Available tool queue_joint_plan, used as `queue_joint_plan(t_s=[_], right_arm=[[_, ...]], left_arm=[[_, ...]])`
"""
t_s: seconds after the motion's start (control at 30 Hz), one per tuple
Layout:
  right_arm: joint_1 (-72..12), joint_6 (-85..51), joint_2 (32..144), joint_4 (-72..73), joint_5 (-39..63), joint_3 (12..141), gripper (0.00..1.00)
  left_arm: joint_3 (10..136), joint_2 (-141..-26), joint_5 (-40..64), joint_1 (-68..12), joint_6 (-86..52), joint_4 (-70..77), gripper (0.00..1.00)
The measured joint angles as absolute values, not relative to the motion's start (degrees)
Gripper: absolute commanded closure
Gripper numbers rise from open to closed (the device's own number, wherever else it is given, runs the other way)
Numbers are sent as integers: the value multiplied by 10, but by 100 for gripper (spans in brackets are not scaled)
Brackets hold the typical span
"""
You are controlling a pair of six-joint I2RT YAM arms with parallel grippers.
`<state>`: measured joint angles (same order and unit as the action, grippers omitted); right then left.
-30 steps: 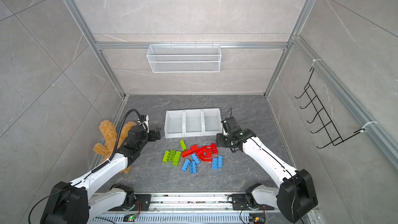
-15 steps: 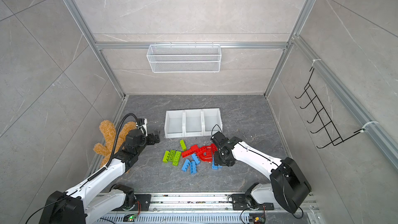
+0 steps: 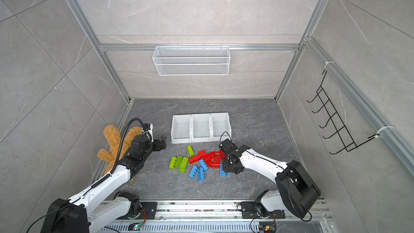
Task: Sort the legos into containers by color
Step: Pick up the lego from the bottom-center of the table, then place the lego in the container.
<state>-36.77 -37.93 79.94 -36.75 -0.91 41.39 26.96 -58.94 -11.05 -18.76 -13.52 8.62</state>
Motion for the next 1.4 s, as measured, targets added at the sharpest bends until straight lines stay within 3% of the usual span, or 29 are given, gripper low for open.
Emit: queue_joint_plan(t_s=[0.27,0.57,0.87,1.17,1.4], right_arm=[[-367,-379,799,-357,-17,404,77],[-364,-377,776,-398,-48,411,79],[-321,-305,769,-463,-74,567,80],[-259,-196,947,-439,-66,783,79],[-250,-158,1059,-408,-56,880,77]], left_arm=[[270,-589,-119,-188,-135,83,1],[270,-589,-119,-188,-135,77,1],[272,-594,-119,-188,-135,74,1],[272,-595,-117,-188,-136,71,1],[276,-614,-104,-188,-139,68,1]])
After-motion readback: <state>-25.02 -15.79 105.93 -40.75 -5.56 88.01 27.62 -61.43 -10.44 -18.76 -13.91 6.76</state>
